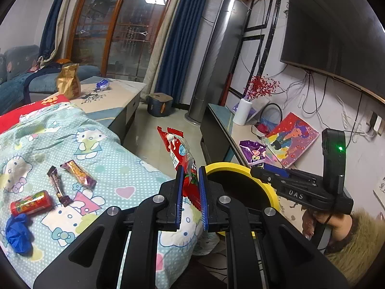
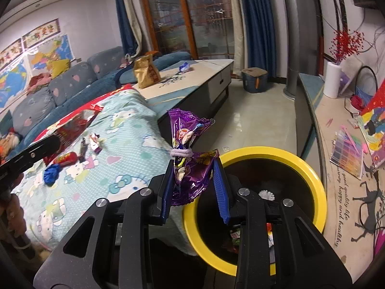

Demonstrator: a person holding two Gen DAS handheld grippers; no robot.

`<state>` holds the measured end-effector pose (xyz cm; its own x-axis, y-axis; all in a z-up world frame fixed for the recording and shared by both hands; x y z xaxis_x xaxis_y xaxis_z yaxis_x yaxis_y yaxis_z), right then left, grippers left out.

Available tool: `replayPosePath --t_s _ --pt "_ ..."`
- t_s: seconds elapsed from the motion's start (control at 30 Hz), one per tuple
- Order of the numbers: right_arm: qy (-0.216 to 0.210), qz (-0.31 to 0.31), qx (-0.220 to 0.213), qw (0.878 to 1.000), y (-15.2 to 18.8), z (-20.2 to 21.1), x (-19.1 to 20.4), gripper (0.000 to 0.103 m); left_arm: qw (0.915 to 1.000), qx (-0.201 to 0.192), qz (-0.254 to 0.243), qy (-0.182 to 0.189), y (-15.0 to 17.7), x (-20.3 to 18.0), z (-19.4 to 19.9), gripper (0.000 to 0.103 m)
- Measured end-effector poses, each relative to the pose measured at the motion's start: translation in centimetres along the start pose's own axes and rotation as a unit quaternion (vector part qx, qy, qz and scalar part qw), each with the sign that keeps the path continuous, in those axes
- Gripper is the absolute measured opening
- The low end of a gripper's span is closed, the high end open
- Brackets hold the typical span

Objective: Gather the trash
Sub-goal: 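Carry the purple wrapper with the right tool while the left tool carries the red wrapper to the bin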

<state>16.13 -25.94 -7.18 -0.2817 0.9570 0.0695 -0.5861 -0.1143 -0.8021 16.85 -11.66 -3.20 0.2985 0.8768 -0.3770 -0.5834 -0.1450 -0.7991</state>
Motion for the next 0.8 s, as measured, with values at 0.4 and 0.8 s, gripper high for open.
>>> replayPosePath --t_s 0.4,0.8 --pt "0.026 -0.025 0.004 0.999 0.5 0.0 -3.2 0.025 0.9994 0.021 -0.024 0.014 1.1 -2.1 -1.7 0.012" --pt "0.046 -0.048 0.012 0.998 1.4 -0.3 -5.7 0.025 0.9968 0.046 -0.054 0.037 2.9 -4.9 -3.6 0.012"
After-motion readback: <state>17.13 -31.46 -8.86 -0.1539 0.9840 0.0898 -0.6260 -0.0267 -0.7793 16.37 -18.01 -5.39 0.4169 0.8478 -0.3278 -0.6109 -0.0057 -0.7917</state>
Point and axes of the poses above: each gripper's, at about its wrist camera, not at the fingertips, and z roughly against the way its jaws point, x to its left, y to its underside, the point moved 6 cm from there along -z, roughly the way its jaws point, and after that the axes turned 9 degrees about z, right-handed, at the moved point
